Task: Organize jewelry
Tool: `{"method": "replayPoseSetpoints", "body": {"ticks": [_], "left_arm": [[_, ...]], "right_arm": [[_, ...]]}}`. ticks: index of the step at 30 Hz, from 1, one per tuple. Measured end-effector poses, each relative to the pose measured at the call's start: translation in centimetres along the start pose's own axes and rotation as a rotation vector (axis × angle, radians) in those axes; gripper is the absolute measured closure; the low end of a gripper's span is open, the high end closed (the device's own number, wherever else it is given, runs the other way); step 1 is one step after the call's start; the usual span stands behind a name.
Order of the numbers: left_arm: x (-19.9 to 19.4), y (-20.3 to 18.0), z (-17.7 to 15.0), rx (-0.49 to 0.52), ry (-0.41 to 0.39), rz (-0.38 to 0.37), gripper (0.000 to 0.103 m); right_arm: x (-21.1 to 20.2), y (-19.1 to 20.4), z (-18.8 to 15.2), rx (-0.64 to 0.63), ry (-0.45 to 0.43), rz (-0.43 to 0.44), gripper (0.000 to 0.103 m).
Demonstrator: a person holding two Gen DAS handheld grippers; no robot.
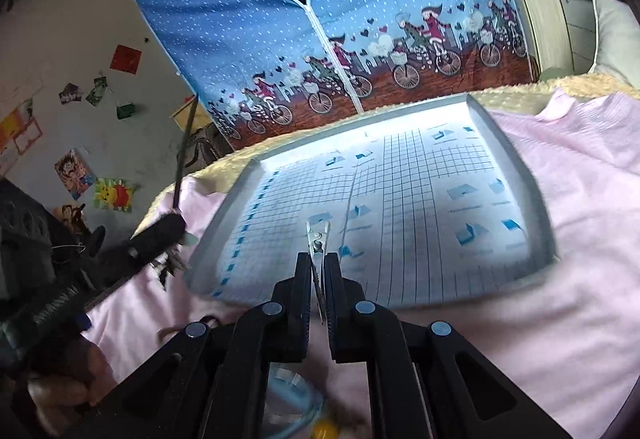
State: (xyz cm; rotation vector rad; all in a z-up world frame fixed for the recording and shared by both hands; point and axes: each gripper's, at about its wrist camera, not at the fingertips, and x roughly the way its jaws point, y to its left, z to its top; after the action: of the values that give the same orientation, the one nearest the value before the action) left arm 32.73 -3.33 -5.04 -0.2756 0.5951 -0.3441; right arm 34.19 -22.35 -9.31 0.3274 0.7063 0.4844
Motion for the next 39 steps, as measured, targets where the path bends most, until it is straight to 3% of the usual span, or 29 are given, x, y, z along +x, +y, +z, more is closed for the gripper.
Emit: {"method": "replayPoseSetpoints", "body": {"ticks": [5, 11, 17, 23, 26, 29, 31, 34, 37, 39], "left_arm": [[3.9, 3.8, -0.5, -0.099, 0.102, 0.033, 0.081], [4.6, 7.1, -1.5, -0.16, 0.181, 0.066, 0.081], [3.6, 7.0, -1.3, -0.158, 0.203, 0.125, 0.08], [2.3, 6.6, -0.7, -0.161, 0.2, 0.172, 0.058], [0.2, 5.8, -0.1, -0.139, 0.165, 0.187, 0.046], [-2.5, 4.7, 0.6, -0.099, 0.105, 0.186, 0.032], [-4.3, 3.9, 1.1, -0.084, 0.097, 0.174, 0.019], [-6.9, 2.6, 1.8, -0.071, 0.047, 0.166, 0.01], [-10.8, 0.6, 2.1, -0.023, -0.079, 0.187, 0.003], [-13.5, -0.7, 1.5, 0.026, -0.173, 0.207, 0.002]], "right_arm": [[3.3, -1.0, 0.2, -0.016, 0.066, -0.032, 0.096], [3.7, -1.7, -0.8, -0.011, 0.088, -0.046, 0.096], [3.4, -1.3, -1.0, -0.028, 0.085, -0.068, 0.096], [2.7, -0.9, -0.8, -0.026, 0.078, -0.076, 0.088], [0.9, -0.2, -0.6, -0.049, 0.033, -0.101, 0.077], [-2.1, 1.1, -0.4, -0.076, -0.058, -0.09, 0.057], [-4.2, 1.9, -0.5, -0.097, -0.112, -0.072, 0.035], [-7.3, 3.5, -0.3, -0.14, -0.186, -0.049, 0.018], [-10.2, 5.1, -0.4, -0.181, -0.246, -0.046, 0.0], [-11.7, 6.1, -0.8, -0.204, -0.279, -0.042, 0.0]]}}
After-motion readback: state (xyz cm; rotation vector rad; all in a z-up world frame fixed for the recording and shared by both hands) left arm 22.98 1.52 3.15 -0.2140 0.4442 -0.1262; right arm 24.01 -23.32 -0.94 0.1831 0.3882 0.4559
